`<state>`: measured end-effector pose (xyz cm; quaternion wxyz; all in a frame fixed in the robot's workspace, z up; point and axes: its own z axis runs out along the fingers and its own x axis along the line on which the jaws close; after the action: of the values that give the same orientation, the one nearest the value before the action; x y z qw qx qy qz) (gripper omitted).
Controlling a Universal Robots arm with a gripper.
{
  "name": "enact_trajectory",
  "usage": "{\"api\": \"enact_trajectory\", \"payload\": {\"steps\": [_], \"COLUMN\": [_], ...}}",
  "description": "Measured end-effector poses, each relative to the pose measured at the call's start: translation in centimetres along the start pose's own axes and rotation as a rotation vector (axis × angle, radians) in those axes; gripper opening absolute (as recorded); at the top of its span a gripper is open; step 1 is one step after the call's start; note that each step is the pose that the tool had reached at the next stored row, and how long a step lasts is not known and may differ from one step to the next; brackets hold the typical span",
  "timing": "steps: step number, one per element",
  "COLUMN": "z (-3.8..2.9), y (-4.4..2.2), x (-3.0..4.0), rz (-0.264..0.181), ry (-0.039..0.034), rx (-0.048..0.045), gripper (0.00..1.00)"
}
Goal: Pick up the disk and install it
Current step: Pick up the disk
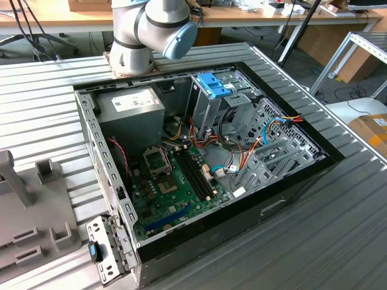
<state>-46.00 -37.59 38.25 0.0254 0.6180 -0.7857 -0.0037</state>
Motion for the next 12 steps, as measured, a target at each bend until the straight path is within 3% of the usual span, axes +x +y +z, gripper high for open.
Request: {"api": "enact_trajectory", "payload": {"steps": [12], "z": [0.00], "y": [0.00], "x": [-0.01], "rz": [-0.018], "ry": [0.0007], "rx": [0.0006], "gripper": [0.11]}}
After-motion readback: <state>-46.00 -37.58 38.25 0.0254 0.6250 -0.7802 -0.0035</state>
